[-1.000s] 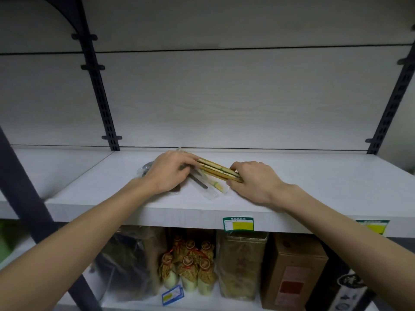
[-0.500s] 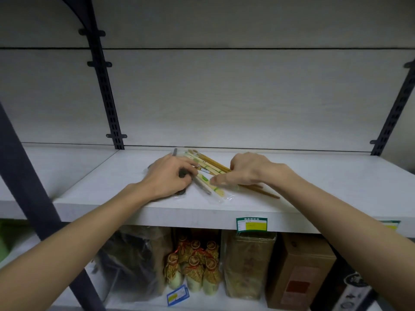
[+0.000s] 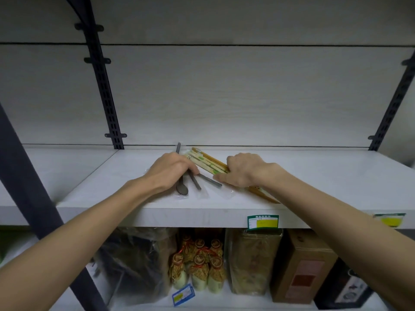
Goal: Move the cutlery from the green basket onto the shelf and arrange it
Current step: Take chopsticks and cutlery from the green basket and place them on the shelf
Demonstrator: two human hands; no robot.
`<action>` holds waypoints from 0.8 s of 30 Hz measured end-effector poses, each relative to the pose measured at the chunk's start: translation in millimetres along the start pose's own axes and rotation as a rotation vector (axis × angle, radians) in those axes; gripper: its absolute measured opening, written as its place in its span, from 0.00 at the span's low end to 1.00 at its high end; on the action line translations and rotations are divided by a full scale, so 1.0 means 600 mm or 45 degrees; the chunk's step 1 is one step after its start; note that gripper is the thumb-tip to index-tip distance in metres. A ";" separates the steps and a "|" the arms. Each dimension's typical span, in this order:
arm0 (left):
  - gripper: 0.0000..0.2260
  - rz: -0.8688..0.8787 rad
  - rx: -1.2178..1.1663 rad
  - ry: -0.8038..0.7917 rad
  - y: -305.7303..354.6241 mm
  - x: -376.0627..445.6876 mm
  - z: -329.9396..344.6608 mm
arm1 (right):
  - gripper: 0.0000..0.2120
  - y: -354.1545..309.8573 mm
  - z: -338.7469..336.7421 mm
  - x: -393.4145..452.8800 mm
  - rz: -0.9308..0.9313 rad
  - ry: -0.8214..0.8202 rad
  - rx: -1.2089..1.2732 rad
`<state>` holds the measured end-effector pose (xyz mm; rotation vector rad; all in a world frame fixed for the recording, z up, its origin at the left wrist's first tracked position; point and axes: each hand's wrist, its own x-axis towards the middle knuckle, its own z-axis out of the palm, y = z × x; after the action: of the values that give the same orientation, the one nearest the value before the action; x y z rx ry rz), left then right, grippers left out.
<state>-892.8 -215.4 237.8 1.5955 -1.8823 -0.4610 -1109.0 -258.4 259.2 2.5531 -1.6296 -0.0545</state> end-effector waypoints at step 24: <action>0.22 0.398 0.550 -0.335 0.249 0.166 0.272 | 0.22 0.351 0.072 -0.165 0.309 0.247 0.054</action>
<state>-1119.7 -301.6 232.1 1.5092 -2.5141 -0.1349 -1344.4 -259.7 237.5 2.2846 -1.8632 0.2427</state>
